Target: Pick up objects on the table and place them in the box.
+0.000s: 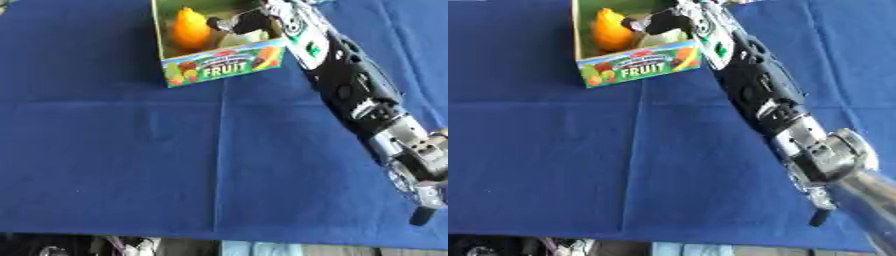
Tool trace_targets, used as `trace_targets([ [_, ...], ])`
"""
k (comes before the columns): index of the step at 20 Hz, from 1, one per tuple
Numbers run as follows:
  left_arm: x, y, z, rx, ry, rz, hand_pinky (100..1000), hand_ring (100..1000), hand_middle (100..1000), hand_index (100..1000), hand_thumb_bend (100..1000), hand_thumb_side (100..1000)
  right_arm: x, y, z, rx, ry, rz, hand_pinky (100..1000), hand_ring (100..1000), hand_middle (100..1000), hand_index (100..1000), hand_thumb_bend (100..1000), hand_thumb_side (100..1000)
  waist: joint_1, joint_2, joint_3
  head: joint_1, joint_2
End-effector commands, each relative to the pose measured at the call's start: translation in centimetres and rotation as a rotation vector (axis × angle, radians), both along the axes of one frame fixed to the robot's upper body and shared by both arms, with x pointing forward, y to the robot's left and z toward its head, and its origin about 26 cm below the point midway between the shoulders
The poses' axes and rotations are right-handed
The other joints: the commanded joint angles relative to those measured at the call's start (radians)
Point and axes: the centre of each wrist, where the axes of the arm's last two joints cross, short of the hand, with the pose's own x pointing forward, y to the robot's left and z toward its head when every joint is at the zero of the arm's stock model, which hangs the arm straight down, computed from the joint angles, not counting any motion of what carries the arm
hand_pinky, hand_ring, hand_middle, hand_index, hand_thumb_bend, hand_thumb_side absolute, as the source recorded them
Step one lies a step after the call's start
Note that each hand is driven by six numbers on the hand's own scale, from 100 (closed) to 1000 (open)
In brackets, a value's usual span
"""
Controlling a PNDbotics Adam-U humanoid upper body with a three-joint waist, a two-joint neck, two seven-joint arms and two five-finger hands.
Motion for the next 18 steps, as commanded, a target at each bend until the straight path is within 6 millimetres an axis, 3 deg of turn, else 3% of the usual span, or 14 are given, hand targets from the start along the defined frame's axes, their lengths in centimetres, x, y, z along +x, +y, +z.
trace_targets([
  [1,-0.3,0.2,0.6,0.001,-0.025,0.007,629,612,669,798,430,600,-0.1,0.0,1.4,0.002,-0.043,0.003,904,868,886,965,567,377,0.003,-0.017,-0.004,-0.004,0.005],
  [7,-0.4,0.8,0.2,-0.001,-0.007,0.044,628,611,667,796,431,600,-0.9,-0.1,1.9,0.053,-0.026,0.070,865,835,815,948,556,357,0.005,-0.024,-0.041,0.015,0.005],
  [12,-0.6,1.8,-0.4,-0.009,0.019,0.105,624,607,662,792,429,594,-3.1,-0.3,3.1,0.161,0.002,0.195,822,808,791,944,435,322,0.008,-0.035,-0.106,0.055,0.005],
  [18,-1.0,3.4,-1.4,-0.016,0.055,0.195,619,602,657,788,422,589,-7.4,-1.7,3.9,0.353,0.052,0.338,755,746,755,935,262,331,0.008,-0.044,-0.187,0.116,0.005],
])
